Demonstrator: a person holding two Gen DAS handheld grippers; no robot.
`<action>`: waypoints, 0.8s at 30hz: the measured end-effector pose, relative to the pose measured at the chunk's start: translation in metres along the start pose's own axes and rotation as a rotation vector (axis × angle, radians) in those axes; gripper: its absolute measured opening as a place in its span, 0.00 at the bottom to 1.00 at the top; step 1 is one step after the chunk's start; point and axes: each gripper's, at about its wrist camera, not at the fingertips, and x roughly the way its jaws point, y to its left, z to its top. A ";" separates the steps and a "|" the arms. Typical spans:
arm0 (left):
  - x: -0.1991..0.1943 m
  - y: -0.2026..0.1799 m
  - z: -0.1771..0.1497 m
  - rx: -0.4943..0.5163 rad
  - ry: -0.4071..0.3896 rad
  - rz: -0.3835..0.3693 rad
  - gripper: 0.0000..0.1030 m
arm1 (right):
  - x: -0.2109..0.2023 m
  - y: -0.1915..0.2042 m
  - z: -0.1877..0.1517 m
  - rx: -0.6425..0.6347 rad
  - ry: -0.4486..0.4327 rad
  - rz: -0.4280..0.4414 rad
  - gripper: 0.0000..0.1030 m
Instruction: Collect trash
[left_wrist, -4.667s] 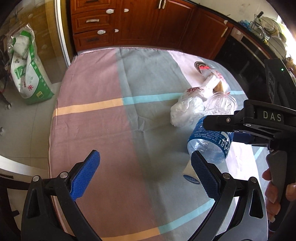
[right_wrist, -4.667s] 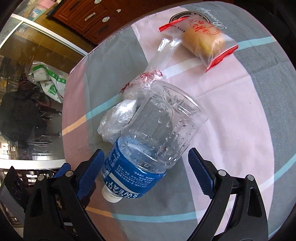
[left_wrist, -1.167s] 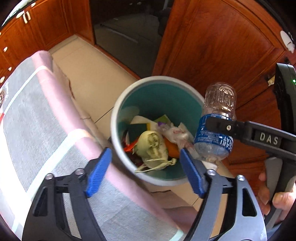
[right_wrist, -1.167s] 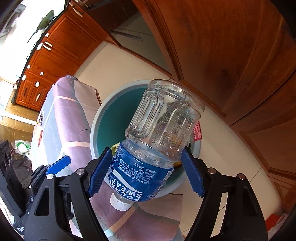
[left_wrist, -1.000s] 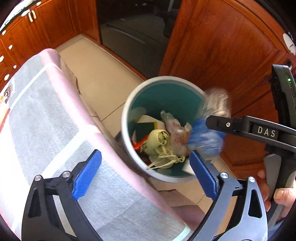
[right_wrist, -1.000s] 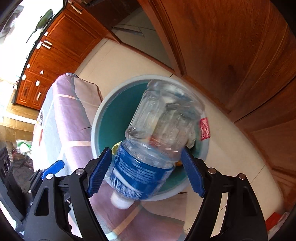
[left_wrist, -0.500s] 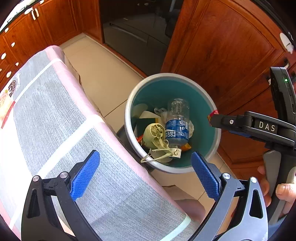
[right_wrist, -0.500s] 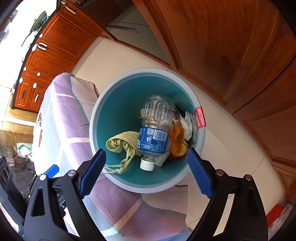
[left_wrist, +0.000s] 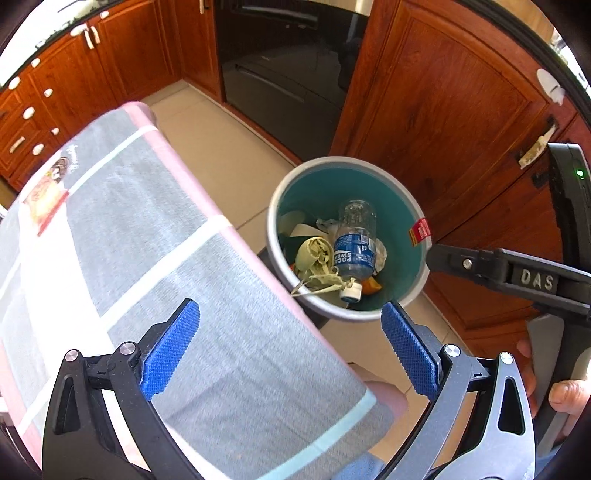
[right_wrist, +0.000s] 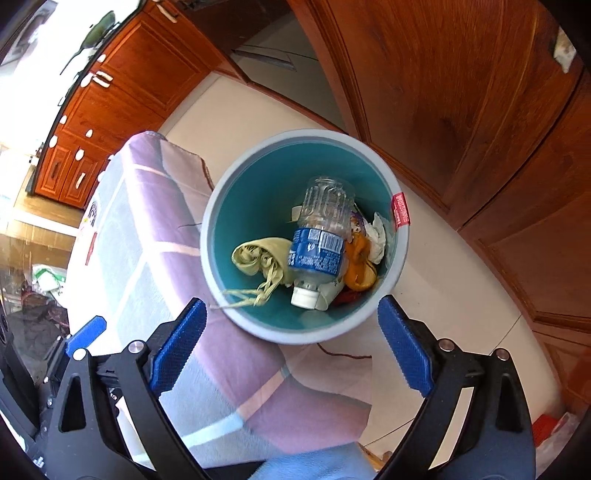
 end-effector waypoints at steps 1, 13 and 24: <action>-0.004 0.000 -0.003 -0.002 -0.007 0.007 0.96 | -0.004 0.003 -0.004 -0.018 -0.007 -0.004 0.90; -0.044 0.006 -0.044 -0.037 -0.015 0.059 0.96 | -0.059 0.036 -0.064 -0.233 -0.137 -0.179 0.93; -0.074 0.010 -0.071 -0.057 -0.074 0.109 0.96 | -0.086 0.050 -0.100 -0.317 -0.195 -0.271 0.93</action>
